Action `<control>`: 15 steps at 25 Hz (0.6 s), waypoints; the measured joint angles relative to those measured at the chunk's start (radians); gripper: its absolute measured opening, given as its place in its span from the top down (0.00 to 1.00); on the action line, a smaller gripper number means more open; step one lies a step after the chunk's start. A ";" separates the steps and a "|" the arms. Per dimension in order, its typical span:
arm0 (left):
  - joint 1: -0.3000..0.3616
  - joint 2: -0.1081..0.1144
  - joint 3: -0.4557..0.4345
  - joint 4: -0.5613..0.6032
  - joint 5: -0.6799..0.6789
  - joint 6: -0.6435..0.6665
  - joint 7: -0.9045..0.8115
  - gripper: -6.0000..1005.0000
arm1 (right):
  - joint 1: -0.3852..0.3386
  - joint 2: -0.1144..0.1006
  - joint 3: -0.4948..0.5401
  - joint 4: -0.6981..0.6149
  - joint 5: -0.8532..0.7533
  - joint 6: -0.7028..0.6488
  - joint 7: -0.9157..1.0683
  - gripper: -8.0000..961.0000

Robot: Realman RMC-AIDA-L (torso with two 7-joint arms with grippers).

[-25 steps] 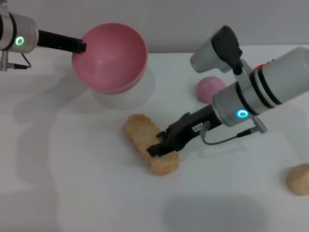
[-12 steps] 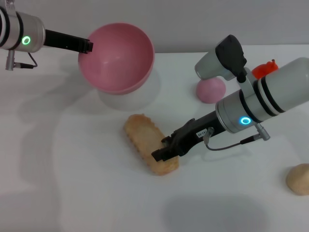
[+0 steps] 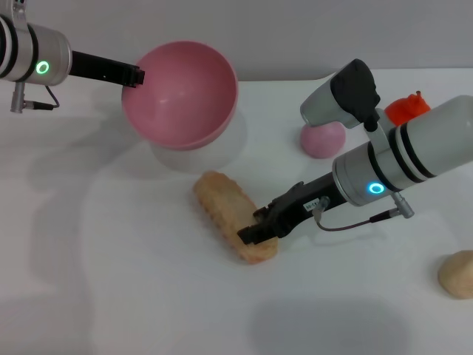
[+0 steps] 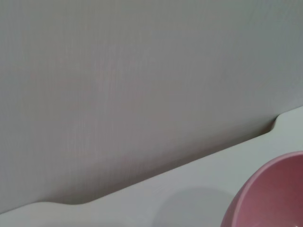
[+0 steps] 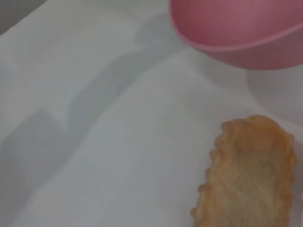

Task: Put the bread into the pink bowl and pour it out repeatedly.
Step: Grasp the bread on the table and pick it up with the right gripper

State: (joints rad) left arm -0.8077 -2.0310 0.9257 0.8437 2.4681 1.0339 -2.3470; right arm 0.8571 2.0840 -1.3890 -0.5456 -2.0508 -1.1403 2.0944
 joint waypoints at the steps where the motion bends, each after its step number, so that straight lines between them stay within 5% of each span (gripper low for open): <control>1: 0.001 0.000 0.002 0.000 0.000 0.000 0.001 0.95 | -0.002 -0.001 0.002 0.001 0.000 0.003 0.001 0.42; 15: 0.003 -0.010 0.010 0.002 0.000 0.004 0.013 0.95 | -0.018 -0.005 0.002 0.003 0.000 0.032 0.027 0.42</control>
State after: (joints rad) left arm -0.8049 -2.0406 0.9356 0.8454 2.4682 1.0379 -2.3344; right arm 0.8395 2.0786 -1.3868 -0.5429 -2.0509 -1.1081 2.1217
